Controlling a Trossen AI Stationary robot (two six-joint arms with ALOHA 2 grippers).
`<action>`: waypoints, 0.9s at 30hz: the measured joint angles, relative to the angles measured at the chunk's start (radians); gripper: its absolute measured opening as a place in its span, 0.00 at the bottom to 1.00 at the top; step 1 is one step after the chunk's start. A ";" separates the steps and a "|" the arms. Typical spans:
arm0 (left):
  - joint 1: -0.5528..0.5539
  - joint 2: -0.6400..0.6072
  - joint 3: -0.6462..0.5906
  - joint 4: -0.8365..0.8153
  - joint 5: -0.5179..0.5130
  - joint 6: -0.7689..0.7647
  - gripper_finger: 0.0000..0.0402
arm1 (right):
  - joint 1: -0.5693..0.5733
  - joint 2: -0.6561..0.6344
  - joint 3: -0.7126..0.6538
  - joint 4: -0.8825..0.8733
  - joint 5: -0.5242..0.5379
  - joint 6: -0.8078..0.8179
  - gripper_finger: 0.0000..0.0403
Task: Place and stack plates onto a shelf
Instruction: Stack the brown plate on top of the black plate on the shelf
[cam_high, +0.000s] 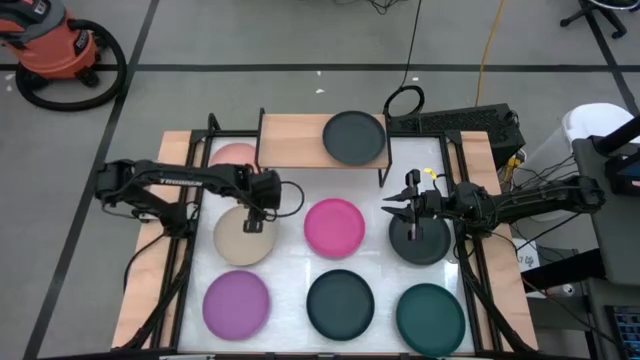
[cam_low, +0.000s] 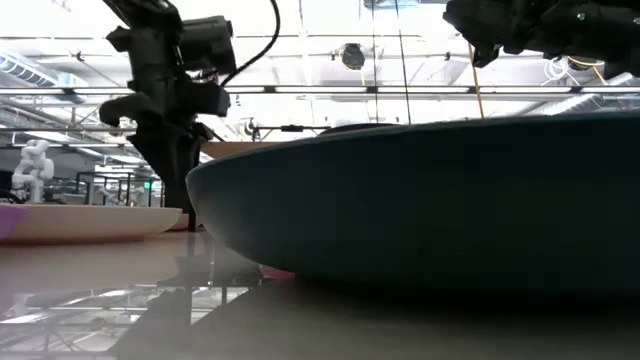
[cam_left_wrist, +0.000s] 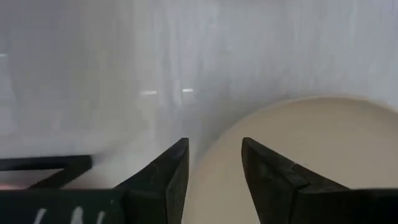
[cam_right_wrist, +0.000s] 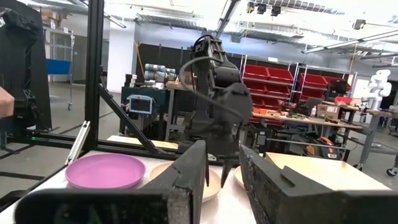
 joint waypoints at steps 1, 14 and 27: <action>0.007 0.012 0.000 -0.001 0.013 0.014 0.38 | 0.000 0.000 0.000 0.000 0.000 -0.005 0.20; 0.015 0.186 0.000 0.014 0.037 0.159 0.33 | 0.000 0.000 0.000 -0.001 0.000 -0.004 0.20; 0.035 0.188 0.242 -0.150 0.012 0.102 0.02 | 0.000 0.000 0.000 -0.003 0.000 0.011 0.20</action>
